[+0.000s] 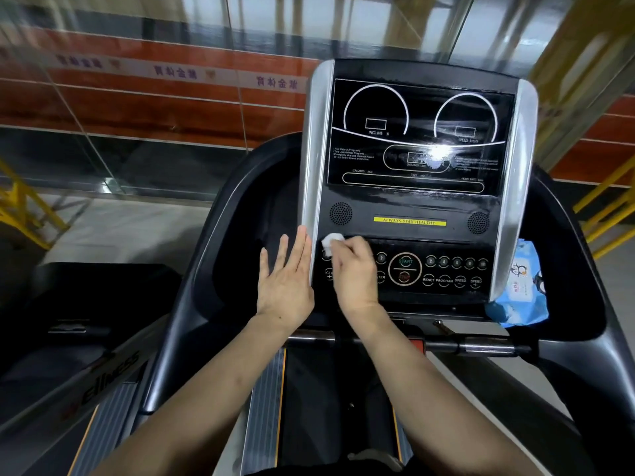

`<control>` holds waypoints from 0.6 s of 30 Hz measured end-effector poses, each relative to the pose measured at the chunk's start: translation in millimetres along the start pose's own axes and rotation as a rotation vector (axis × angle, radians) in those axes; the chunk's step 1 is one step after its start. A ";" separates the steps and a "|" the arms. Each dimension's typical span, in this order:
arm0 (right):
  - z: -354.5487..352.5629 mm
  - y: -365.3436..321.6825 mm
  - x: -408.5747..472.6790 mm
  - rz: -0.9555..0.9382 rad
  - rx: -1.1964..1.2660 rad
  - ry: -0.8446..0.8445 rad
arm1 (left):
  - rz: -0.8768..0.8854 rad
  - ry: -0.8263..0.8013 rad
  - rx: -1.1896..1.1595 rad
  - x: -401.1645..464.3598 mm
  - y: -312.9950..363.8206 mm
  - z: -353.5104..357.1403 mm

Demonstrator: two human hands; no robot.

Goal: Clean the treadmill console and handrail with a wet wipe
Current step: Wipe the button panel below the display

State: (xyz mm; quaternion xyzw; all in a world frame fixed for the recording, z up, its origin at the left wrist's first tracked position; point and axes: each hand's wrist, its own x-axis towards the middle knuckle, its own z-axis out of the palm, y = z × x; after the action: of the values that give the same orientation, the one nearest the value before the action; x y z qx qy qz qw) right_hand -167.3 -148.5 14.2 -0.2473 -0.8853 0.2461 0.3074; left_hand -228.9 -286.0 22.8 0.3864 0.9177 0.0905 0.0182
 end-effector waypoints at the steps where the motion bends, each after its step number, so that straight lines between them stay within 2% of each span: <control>1: 4.9 -8.1 1.4 -0.032 -0.007 -0.030 | 0.001 0.003 0.000 -0.2 -0.6 0.5; 3: 9.8 -17.1 3.8 -0.084 -0.017 -0.075 | 0.002 0.011 -0.005 -0.6 -0.9 0.8; 5: 3.8 -16.2 3.9 -0.123 -0.057 -0.038 | 0.000 0.011 -0.010 -0.5 -0.1 0.7; 10: -27.4 33.5 -6.8 0.027 -0.055 0.204 | -0.005 0.010 -0.026 -1.4 2.7 -0.1; 12: -28.0 37.1 -7.9 0.062 -0.076 0.242 | -0.006 0.021 -0.044 -1.2 4.7 -1.0; 18: 6.5 -6.6 -2.5 -0.101 -0.121 0.072 | 0.010 0.069 -0.081 -2.7 4.6 -1.6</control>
State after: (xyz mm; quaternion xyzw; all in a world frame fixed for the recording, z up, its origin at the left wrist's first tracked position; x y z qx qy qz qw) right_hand -171.9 -156.8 12.5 -0.2293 -0.8983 0.1673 0.3354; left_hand -224.0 -285.1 25.0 0.3866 0.9114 0.1410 0.0017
